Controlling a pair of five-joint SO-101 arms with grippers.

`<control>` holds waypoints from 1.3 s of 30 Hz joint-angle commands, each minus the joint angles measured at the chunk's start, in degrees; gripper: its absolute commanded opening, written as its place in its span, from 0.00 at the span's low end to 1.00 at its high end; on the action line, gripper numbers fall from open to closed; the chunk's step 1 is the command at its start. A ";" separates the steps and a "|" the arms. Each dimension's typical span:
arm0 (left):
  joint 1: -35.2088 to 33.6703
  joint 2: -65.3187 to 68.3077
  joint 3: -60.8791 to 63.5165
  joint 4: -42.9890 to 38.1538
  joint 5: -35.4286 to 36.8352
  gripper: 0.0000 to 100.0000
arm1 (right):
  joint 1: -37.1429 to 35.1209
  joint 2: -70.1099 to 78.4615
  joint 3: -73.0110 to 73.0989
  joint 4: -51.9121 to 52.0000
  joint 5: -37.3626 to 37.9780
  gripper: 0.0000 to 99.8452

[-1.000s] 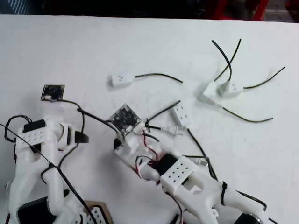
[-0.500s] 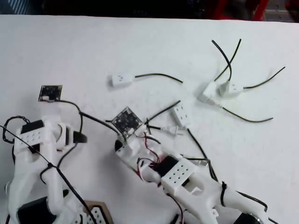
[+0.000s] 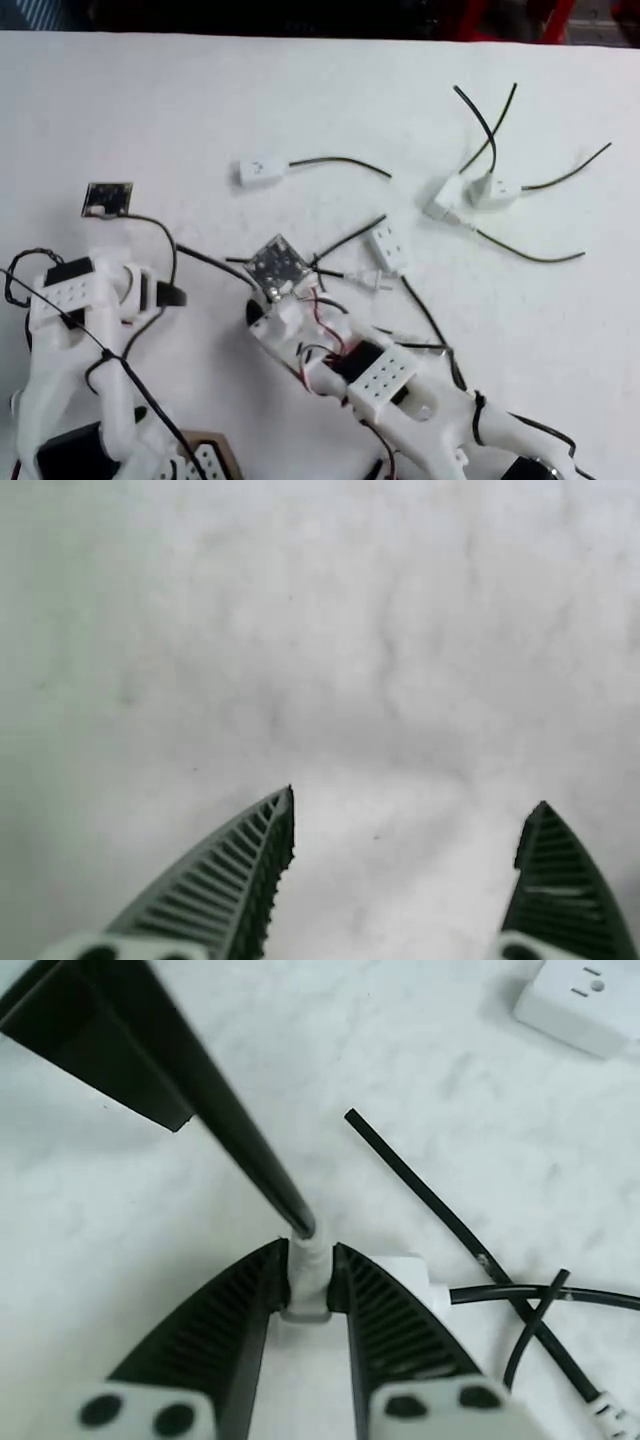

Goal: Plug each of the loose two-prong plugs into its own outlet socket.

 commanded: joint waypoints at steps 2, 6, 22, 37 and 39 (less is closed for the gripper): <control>-0.57 -2.07 -0.09 -0.97 0.35 0.35 | -0.75 3.47 -1.58 -0.66 1.32 0.02; -0.57 -2.07 -0.09 -0.88 0.35 0.35 | -0.75 7.96 -2.90 -0.66 2.81 0.02; -0.22 -2.07 -0.44 -1.05 0.35 0.35 | -0.48 8.04 -2.90 3.38 7.65 0.02; 1.01 -2.07 -0.26 -1.05 0.35 0.35 | -0.22 1.01 -2.90 16.75 11.08 0.02; 1.01 -2.07 -0.18 -1.05 0.35 0.35 | 0.75 0.92 -2.90 17.36 11.34 0.02</control>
